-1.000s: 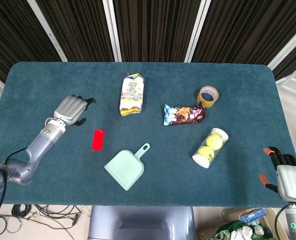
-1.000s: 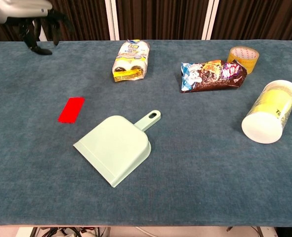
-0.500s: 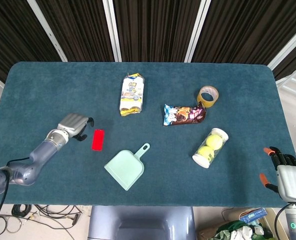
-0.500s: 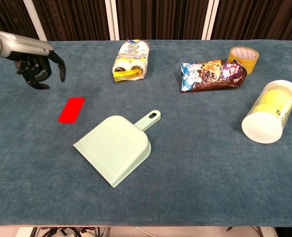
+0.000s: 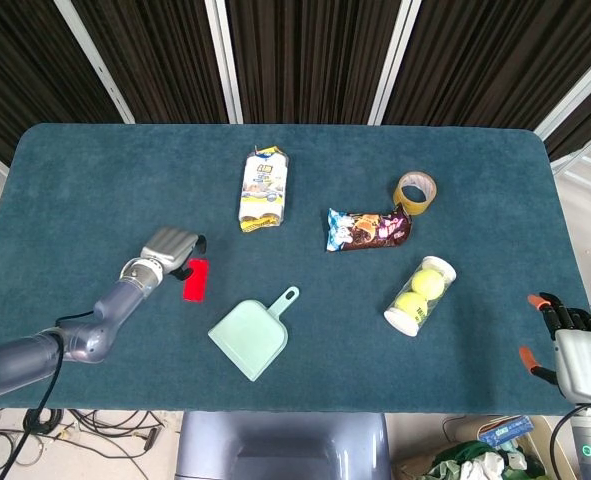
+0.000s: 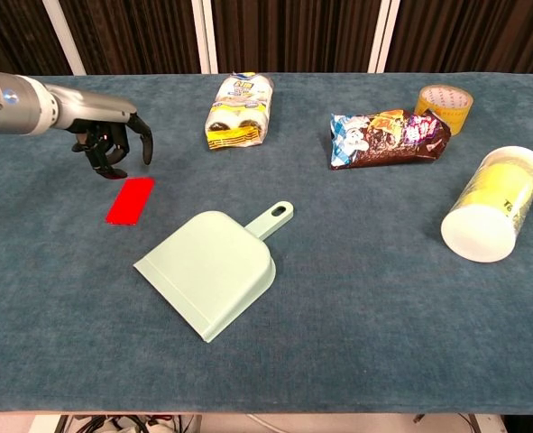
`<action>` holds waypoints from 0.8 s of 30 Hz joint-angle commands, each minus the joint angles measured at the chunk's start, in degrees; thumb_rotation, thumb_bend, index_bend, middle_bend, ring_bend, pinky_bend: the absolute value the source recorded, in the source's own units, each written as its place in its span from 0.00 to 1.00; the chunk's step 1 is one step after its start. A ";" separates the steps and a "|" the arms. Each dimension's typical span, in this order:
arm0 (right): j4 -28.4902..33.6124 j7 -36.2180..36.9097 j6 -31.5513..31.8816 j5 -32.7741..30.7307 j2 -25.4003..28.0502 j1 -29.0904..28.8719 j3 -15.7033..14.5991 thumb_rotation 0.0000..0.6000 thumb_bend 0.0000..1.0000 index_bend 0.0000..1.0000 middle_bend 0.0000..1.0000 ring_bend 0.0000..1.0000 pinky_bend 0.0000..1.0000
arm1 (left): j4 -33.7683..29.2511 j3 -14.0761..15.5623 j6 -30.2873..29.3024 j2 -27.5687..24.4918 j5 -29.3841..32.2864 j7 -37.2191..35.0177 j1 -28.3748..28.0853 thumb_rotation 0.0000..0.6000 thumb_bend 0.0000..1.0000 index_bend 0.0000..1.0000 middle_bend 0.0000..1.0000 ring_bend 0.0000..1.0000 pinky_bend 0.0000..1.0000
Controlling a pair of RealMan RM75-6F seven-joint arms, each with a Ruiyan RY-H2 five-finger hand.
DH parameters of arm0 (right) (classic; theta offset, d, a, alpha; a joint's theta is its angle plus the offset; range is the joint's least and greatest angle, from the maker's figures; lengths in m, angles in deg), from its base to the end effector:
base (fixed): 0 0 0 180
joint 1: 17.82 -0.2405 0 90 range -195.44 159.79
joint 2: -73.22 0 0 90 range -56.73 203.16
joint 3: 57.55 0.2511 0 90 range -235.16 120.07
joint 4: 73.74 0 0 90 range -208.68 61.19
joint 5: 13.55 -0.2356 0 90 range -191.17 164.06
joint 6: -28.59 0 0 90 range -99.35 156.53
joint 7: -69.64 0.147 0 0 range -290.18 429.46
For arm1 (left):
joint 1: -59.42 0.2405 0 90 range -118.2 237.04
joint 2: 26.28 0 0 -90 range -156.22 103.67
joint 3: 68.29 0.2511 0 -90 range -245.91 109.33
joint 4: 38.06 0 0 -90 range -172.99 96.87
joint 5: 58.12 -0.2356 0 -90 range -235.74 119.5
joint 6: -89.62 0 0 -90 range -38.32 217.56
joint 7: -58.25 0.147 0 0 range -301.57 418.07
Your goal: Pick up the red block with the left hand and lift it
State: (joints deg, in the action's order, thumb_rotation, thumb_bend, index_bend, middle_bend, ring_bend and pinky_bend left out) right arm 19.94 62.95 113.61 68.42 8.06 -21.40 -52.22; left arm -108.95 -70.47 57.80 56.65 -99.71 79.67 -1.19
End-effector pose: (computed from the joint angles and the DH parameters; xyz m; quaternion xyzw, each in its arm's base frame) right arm -0.3194 -0.1878 0.1350 0.5755 -0.3774 0.3605 0.6297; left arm -0.1703 0.4320 -0.0244 -0.7982 -0.3877 -0.1862 0.4218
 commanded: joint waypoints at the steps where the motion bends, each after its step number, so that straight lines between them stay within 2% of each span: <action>1: 0.02 0.06 0.02 -0.01 0.02 0.00 0.03 1.00 0.20 0.22 0.16 0.26 0.20 | 1.39 0.39 -0.59 1.50 0.94 0.92 -0.87 1.00 0.37 0.37 0.76 0.72 0.74; 24: 0.07 0.31 -0.03 -0.24 0.19 0.01 0.13 1.00 0.21 0.22 0.16 0.26 0.20 | 7.91 1.17 0.76 6.53 3.06 1.19 -2.01 1.00 0.37 0.45 0.78 0.74 0.74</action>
State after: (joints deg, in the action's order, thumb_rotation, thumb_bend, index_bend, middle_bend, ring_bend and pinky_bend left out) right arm 20.00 63.26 113.57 68.18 8.25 -21.40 -52.09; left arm -101.11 -69.29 58.51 63.10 -96.63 80.94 -3.22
